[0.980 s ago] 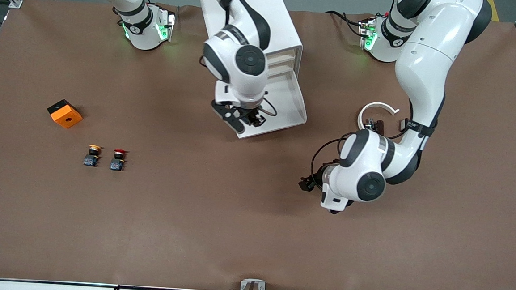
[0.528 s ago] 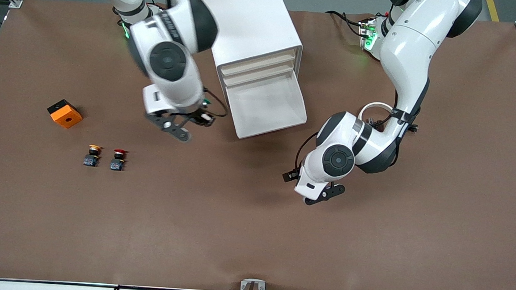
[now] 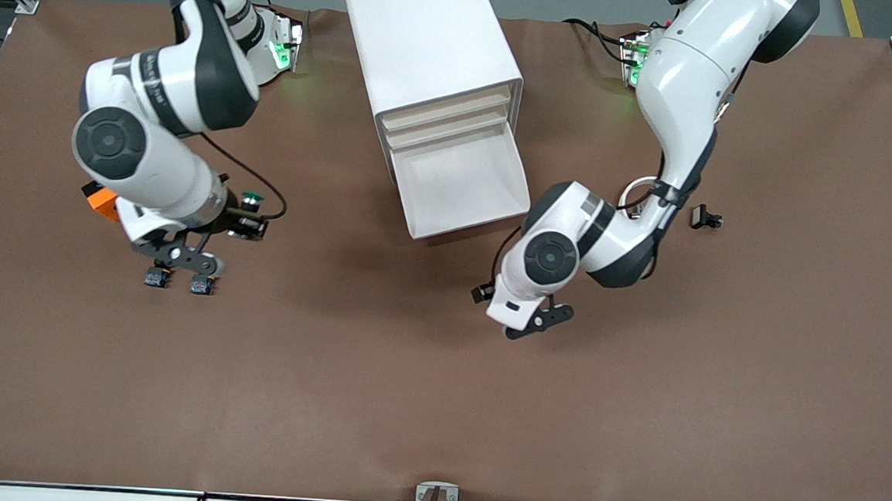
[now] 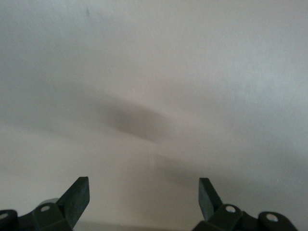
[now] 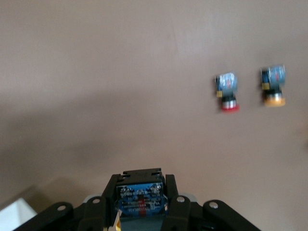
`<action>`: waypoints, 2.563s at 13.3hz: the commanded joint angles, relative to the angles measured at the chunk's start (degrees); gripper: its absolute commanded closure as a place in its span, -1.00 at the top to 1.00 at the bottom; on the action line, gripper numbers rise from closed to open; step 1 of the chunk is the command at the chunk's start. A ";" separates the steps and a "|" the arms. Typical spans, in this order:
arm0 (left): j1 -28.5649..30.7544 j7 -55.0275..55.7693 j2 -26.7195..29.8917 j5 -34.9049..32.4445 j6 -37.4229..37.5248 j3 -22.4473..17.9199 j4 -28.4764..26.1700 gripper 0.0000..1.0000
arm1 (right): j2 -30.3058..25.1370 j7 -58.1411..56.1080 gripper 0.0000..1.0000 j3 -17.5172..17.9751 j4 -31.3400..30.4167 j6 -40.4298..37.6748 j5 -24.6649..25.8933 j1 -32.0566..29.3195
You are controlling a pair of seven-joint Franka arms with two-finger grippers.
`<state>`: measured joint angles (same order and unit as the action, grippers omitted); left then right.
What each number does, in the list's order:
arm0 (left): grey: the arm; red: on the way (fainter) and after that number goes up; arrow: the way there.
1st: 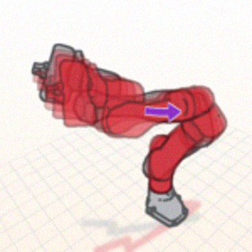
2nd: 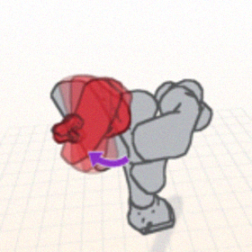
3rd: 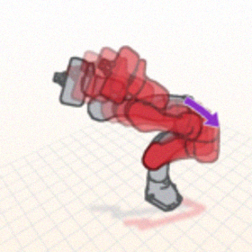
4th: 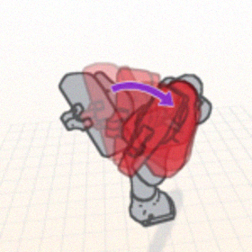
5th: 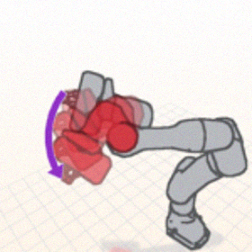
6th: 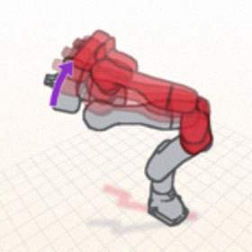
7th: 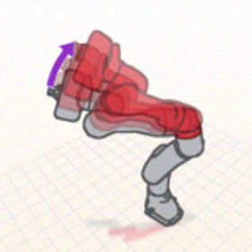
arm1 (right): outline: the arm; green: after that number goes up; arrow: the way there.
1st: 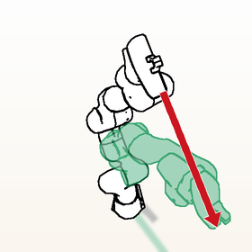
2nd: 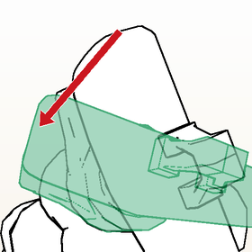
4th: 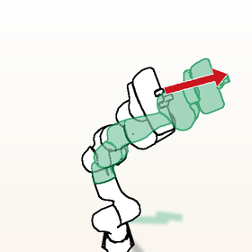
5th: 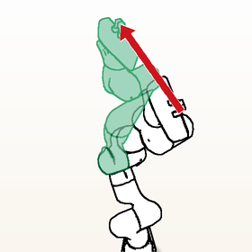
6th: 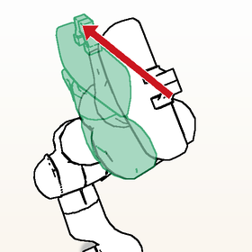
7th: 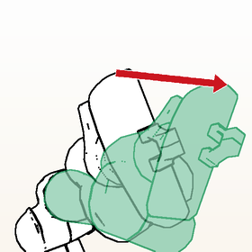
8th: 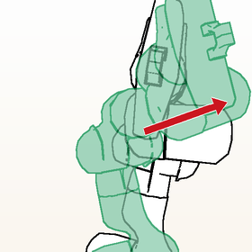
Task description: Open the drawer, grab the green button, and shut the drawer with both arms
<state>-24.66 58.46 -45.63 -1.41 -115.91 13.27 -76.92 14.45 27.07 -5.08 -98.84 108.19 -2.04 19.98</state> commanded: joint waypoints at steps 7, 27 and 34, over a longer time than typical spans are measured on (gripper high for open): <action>-5.83 4.99 0.46 -1.58 -0.99 0.09 -4.01 1.00 | 8.22 -11.68 -1.00 1.21 -17.60 34.77 0.19 -4.86; 0.49 17.92 -2.35 1.23 2.88 21.00 -7.19 1.00 | 13.33 -15.38 -0.42 1.57 -21.48 42.45 -5.61 -7.06; 0.40 17.92 -3.50 5.71 6.22 22.94 -7.54 1.00 | 11.58 -16.35 1.00 1.39 -20.34 41.40 -5.52 -7.32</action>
<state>-24.88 75.77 -48.57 2.63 -111.06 34.60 -84.37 28.31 11.92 -4.39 -119.13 150.06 -6.49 13.85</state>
